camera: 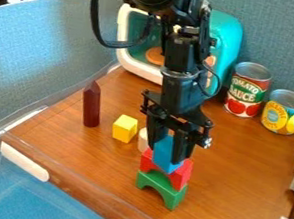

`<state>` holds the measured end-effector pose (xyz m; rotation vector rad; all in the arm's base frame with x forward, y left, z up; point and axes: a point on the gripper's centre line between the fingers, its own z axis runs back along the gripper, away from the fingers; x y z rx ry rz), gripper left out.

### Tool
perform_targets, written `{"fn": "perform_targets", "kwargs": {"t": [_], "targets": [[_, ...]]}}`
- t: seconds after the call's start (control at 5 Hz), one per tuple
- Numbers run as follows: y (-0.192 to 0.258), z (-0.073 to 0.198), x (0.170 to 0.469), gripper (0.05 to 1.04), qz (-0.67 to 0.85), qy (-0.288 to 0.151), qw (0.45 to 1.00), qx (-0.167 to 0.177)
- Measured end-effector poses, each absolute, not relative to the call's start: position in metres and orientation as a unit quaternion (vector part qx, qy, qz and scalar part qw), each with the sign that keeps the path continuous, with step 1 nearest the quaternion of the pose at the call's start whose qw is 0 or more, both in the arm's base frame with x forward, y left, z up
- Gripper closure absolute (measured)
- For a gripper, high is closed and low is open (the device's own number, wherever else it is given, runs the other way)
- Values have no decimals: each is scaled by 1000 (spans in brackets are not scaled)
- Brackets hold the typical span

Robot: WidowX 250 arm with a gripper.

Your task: Remove the blue cube from the arch and put on the left side of the table

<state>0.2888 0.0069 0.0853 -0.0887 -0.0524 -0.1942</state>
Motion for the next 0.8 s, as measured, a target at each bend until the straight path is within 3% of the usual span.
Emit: {"fn": "perform_targets", "kwargs": {"t": [0.2,0.6,0.8], "targets": [[15,88,287,518,-79,-26,996,-42],[42,114,297,518,-33,-71,996,-37],[59,115,299,518,-9,-69,997,-34]]}}
